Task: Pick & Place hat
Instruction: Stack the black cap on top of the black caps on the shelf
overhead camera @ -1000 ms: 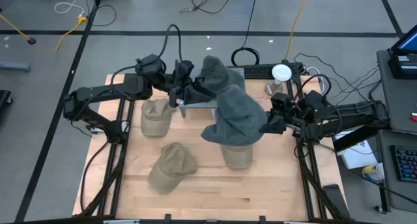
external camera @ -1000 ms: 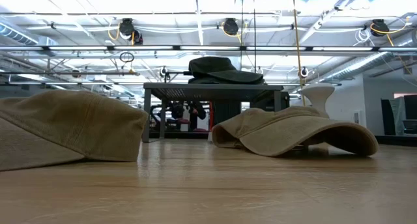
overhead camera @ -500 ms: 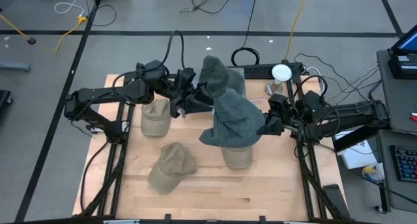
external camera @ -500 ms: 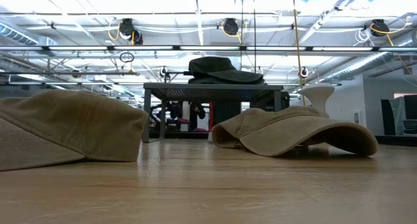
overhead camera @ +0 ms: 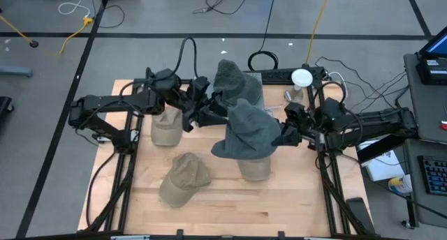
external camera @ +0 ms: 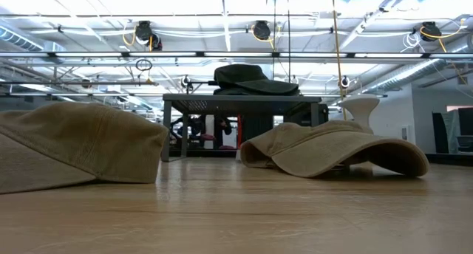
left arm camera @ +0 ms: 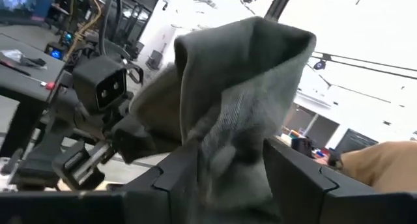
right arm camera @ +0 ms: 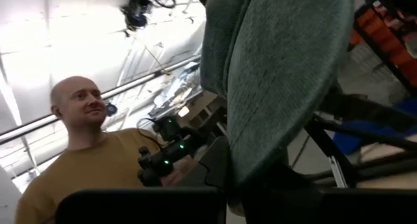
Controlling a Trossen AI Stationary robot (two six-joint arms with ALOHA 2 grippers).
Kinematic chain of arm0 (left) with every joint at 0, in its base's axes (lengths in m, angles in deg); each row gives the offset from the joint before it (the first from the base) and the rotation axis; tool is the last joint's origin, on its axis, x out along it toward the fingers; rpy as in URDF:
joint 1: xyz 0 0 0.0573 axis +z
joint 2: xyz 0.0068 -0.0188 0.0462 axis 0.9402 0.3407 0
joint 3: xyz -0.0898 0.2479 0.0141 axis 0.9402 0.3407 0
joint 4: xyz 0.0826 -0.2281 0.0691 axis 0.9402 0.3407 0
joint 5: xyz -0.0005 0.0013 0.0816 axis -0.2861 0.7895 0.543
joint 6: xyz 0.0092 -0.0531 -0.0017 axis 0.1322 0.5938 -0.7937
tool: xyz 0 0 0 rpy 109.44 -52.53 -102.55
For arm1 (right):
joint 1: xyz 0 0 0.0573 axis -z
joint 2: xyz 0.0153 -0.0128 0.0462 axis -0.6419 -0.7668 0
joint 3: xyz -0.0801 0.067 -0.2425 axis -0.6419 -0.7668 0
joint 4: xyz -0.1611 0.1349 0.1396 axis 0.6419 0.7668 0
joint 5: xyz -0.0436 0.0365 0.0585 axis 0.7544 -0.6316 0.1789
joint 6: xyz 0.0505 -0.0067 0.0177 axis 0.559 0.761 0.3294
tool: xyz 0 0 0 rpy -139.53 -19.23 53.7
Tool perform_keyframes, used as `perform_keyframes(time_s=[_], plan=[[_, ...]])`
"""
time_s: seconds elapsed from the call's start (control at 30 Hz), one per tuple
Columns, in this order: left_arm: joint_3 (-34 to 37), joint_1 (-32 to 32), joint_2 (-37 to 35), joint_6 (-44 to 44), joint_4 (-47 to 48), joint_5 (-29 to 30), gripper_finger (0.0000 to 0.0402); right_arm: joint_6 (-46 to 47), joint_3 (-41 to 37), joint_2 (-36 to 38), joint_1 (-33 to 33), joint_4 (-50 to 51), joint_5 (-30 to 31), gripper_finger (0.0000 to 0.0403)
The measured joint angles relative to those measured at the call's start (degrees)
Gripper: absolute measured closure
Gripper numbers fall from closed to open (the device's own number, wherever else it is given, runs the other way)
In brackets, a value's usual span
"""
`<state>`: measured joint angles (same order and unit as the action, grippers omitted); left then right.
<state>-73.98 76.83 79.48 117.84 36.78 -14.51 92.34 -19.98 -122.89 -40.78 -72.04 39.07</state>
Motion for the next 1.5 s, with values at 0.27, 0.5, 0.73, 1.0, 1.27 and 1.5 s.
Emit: perform_keyframes(time_s=[0.27,0.5,0.73,1.0,1.27,1.5], plan=[[0.00,-1.01,0.00,-0.15,-0.01,0.60,0.0334,-0.43,0.00,0.00,0.02,0.57,1.28,0.0394],[0.00,-0.14,-0.27,12.74,-0.03,-2.23,0.0373,-1.58,0.00,0.22,0.13,1.69,1.09,0.0394],[-0.02,0.79,-2.18,25.61,-7.32,-6.97,0.0379,-10.39,0.00,1.18,2.25,6.61,-0.20,0.0394],[0.02,1.39,-5.69,27.62,-7.83,-5.01,0.0379,-16.22,0.04,1.63,6.55,5.89,6.07,0.0387],[-0.13,7.64,-10.40,27.49,-7.40,-5.31,0.0379,-16.97,0.02,2.30,9.69,6.46,6.73,0.0295],[-0.10,15.90,-12.42,28.73,-7.32,-8.38,0.0379,-16.97,0.00,3.26,9.81,5.00,4.30,0.0240]])
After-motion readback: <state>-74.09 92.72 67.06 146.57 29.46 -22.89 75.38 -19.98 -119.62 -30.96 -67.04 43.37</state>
